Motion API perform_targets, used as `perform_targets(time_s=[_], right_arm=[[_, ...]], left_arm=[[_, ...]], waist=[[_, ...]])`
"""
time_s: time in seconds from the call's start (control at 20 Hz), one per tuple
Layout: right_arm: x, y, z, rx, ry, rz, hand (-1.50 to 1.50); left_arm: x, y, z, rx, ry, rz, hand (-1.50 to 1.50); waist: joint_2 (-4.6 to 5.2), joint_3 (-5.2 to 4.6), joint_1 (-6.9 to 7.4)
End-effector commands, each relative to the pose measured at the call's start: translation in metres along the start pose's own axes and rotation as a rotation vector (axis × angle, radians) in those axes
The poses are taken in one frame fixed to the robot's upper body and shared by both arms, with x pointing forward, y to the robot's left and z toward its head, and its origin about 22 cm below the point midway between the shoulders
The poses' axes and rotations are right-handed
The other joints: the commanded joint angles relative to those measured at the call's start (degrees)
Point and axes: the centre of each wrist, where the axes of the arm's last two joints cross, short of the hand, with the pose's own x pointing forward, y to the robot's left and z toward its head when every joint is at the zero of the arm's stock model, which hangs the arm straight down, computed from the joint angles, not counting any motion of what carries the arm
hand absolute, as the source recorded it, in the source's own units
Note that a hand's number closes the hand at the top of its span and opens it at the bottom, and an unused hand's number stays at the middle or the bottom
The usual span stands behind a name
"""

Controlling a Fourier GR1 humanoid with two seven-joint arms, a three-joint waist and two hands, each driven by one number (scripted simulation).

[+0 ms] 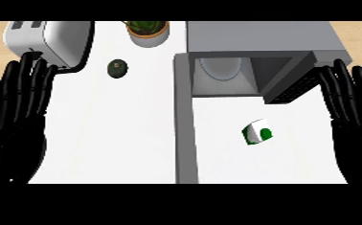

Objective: Pick up the milk, place it into the microwave and close the microwave

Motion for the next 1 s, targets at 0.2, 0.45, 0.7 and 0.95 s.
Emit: perform_targets(time_s=[0.2,0.45,0.7,0.95], right_arm=[[0.020,0.011,0.025,0.031,0.017,0.057,-1.50],[0.022,-0.006,0.027,0.090,0.024,-0.089,-1.50],[0.018,0.009,0.035,0.031,0.068,-0.053,-1.50],[0.008,0.003,0.040,0.014,0.124,-0.005,-1.50]], left_arm=[[0.007,0.032,0.000,-0.031,0.055,0.004,-1.50],[0.006,0.050,0.004,-0.011,0.134,0.234,-1.50],[0.026,0.057,0.044,-0.023,0.139,0.243,-1.50],[0.050,0.069,0.060,-0.016,0.148,0.256,-1.50]], waist=[[-0.53,0.78,1.11],[-0.53,0.80,1.14],[-0.53,0.78,1.38],[-0.53,0.79,1.50]])
